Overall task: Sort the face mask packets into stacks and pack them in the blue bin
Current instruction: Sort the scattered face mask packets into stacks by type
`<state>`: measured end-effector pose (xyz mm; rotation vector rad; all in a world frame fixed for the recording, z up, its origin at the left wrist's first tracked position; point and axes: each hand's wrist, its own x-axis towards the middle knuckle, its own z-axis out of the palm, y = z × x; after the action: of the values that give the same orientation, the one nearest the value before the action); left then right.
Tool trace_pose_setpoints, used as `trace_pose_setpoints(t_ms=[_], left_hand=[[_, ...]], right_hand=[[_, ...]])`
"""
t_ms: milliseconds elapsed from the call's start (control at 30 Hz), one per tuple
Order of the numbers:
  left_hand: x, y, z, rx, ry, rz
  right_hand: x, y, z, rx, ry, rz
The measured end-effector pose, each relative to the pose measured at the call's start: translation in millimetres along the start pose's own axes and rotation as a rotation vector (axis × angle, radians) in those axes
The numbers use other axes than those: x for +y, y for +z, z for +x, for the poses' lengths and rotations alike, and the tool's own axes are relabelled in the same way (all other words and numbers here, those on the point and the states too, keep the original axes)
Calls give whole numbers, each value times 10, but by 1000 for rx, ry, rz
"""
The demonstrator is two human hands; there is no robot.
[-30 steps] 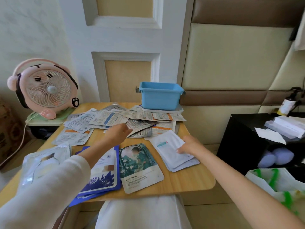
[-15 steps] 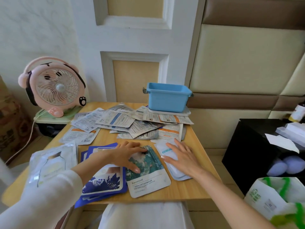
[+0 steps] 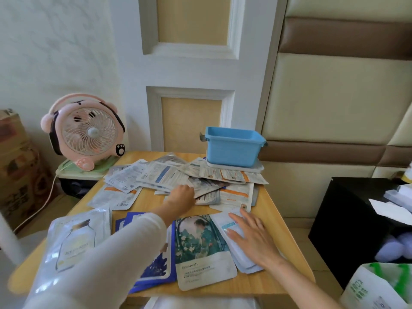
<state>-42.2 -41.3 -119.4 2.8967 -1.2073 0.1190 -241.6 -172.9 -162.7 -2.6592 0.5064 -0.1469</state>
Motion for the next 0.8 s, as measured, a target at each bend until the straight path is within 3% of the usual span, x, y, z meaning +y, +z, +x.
trace_pose_setpoints(t_ms=[67,167,267,333,433,500,567,633,733,800], left_hand=[[50,18,8,-33,102,210],[59,-32,25,37,190,336],[20,-228,-41,227,205,257],[-5,-432,-110,467,277,127],[-41,-700,-197,777,372,-170],[-21,-867,-254,857,388,-375],[16,-985,-328,864,393,-510],[10,-1054,-393,889,377,-594],[-82,-1058,-462,883,294,-714],[-133,-1038,-522,810,183,-849]], right_hand=[[10,20,24,-7,2,-21],[-3,6,41,-16,15,-16],[-4,21,37,0,21,-31],[5,12,41,57,11,-49],[-107,-140,87,359,-160,-10],[-322,-373,137,623,-296,177],[-554,-603,187,780,-354,227],[-697,-825,247,719,-325,174],[-786,-973,328,375,-176,150],[-790,-905,366,275,-176,232]])
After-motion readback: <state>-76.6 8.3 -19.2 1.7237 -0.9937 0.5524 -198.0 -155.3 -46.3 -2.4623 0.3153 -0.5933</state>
